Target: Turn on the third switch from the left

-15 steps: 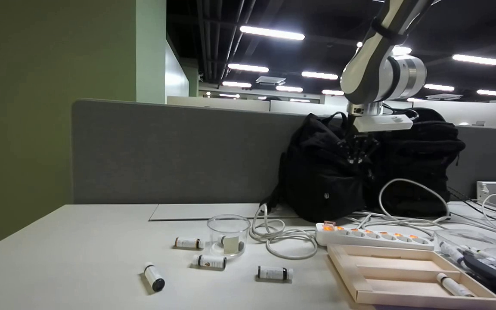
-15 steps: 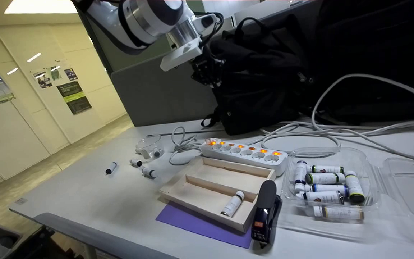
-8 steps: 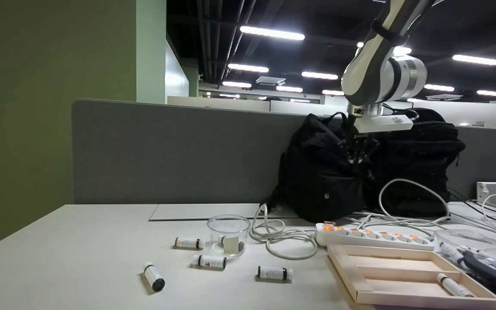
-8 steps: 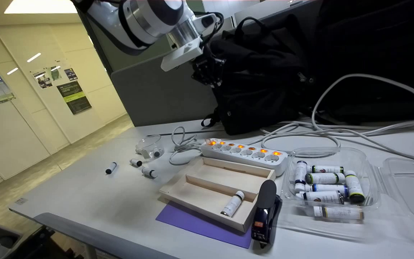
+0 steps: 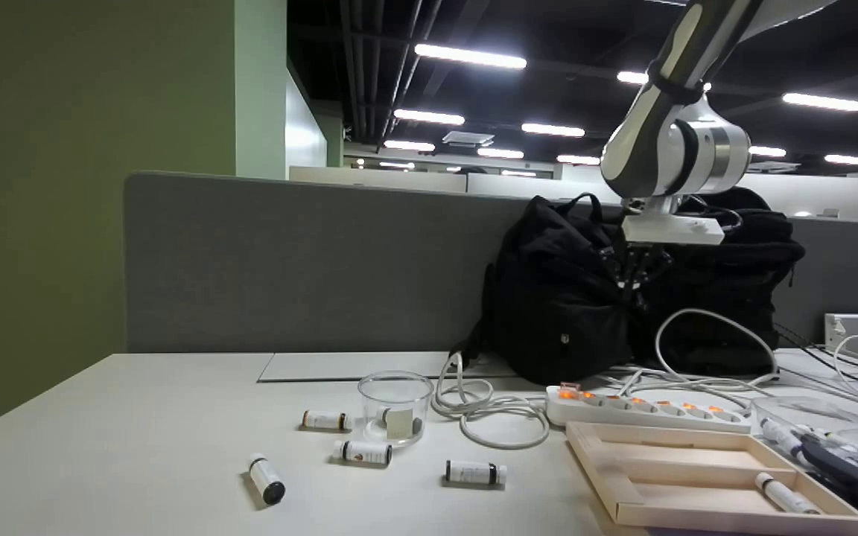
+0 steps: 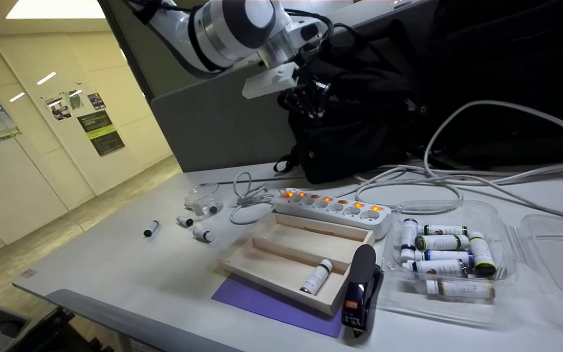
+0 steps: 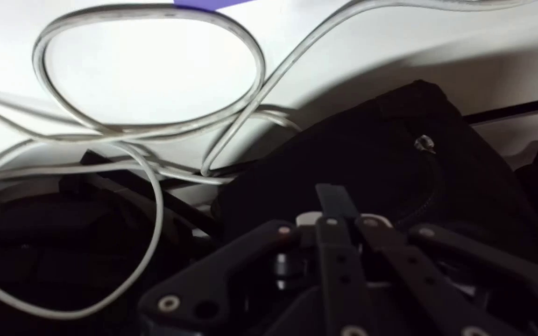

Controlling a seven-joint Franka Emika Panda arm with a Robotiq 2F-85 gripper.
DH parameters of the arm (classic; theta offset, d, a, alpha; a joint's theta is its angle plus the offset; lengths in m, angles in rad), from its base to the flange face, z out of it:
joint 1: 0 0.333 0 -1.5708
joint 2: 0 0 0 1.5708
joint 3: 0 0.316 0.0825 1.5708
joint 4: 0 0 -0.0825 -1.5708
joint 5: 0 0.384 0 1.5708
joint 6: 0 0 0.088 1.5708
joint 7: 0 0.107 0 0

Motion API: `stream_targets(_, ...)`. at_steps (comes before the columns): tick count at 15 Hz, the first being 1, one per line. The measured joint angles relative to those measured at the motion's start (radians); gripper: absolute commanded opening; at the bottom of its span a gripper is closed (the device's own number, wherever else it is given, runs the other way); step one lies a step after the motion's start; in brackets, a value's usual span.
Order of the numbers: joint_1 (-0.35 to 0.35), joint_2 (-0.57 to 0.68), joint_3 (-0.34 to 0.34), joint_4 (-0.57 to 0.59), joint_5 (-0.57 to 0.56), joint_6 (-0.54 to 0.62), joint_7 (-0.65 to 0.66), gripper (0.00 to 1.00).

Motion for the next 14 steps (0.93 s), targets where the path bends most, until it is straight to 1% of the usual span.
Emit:
stream_targets(3,-0.047,0.041,0.023,0.06,0.082,-0.11,-0.005,0.0)
stream_targets(5,-0.07,0.068,0.028,0.106,0.113,-0.214,-0.006,0.0)
stream_targets(9,-0.091,0.116,0.027,0.18,0.121,-0.406,-0.004,0.0)
stream_targets(12,-0.094,0.163,0.027,0.226,0.121,-0.481,-0.004,0.0)
stream_targets(14,-0.094,0.198,0.027,0.253,0.121,-0.488,-0.004,0.0)
